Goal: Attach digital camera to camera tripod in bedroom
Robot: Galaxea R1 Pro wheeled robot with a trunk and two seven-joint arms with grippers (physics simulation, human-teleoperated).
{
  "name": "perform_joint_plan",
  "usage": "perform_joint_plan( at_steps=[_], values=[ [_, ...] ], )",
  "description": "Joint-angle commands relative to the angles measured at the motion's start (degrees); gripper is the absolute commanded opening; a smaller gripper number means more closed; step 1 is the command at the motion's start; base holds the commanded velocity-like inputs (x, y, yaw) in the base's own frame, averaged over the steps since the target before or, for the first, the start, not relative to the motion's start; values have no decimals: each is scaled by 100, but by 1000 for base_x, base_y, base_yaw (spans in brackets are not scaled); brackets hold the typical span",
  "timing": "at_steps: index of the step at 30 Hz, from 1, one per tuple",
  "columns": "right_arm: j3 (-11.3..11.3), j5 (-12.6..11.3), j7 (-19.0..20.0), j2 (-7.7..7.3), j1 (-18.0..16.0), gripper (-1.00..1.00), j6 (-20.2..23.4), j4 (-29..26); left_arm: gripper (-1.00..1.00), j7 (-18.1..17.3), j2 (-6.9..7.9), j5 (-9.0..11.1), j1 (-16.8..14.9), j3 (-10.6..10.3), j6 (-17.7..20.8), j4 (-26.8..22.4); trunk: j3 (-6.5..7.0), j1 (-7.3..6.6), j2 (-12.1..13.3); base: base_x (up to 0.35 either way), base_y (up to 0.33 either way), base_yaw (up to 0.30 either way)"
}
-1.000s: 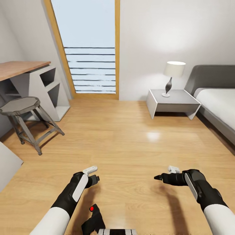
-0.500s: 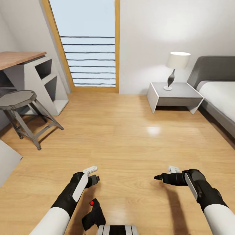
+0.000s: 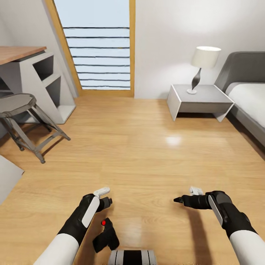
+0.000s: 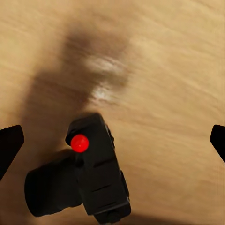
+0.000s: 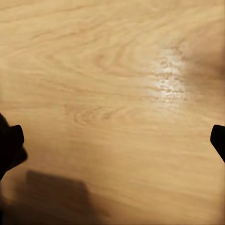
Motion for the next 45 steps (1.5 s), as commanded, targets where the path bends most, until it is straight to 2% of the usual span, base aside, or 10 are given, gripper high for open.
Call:
perform_joint_plan(
  at_steps=[1,9,18,27,45],
  values=[
    [-10,-25,3,1,-1,100,38,-4,100,56,1,59,-3,-13,9,-8,-27,1,-3,0,0,0],
    [-6,-25,3,6,-3,100,34,2,100,57,2,55,-1,-22,-2,-16,-204,22,-14,0,0,0],
    [-4,-25,3,12,-3,100,33,3,100,57,0,49,-3,-33,-3,-55,-204,22,-14,0,0,0],
    [-4,-27,0,25,-1,100,29,3,100,61,5,48,0,-50,21,-347,-204,22,-14,0,0,0],
    [-3,-28,-5,28,1,100,25,6,100,58,8,48,-2,-51,42,-368,-204,22,-14,0,0,0]
  ],
)
